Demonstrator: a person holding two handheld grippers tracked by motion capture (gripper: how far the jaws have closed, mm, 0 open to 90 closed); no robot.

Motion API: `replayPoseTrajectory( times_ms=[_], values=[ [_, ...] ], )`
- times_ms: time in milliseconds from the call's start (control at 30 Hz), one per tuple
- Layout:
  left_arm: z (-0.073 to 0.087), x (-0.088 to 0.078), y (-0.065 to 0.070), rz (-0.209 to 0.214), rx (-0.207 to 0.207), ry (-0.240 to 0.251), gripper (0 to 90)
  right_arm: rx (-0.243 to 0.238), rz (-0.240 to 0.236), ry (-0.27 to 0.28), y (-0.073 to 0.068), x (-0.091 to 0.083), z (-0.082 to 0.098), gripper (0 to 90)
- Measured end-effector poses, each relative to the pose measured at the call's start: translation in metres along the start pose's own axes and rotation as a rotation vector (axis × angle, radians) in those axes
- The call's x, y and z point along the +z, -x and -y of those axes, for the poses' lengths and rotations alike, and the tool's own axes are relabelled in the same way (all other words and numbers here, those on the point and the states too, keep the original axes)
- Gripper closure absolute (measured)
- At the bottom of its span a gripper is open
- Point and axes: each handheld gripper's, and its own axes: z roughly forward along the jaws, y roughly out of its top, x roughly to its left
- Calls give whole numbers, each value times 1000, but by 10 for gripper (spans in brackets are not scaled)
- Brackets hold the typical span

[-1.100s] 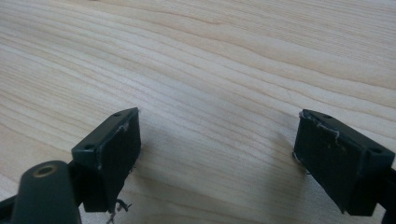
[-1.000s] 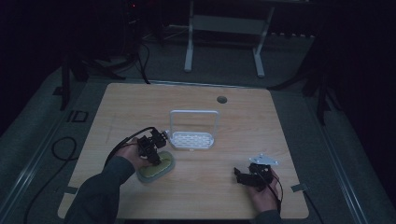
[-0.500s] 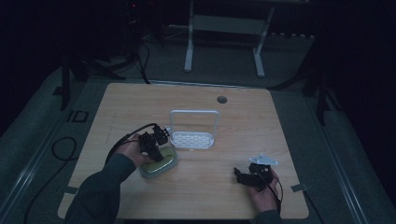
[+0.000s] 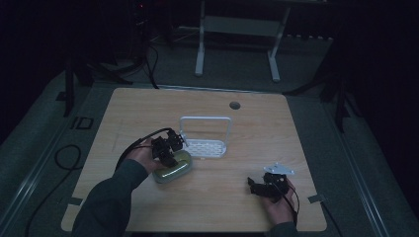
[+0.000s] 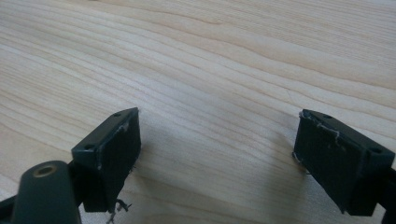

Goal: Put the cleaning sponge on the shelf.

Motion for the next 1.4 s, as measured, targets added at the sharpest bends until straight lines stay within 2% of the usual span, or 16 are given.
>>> replayPoseTrajectory(
  times_ms=[367, 700, 833, 1000, 1400],
  values=[
    [-9, -6, 1, -24, 70, 33, 716, 1, 0, 0, 0, 0, 0, 143],
    [-16, -11, 1, -44, 108, 59, 716, 2, 0, 0, 0, 0, 0, 143],
    [-20, -10, 0, -43, 145, 70, 716, 3, 0, -1, 0, 0, 0, 143],
    [-25, -11, -1, -51, 167, 60, 715, 3, 0, -1, 0, 0, 0, 143],
    [-33, -11, -2, -64, 206, 90, 716, 0, 1, 1, 0, 0, 0, 143]
  ],
)
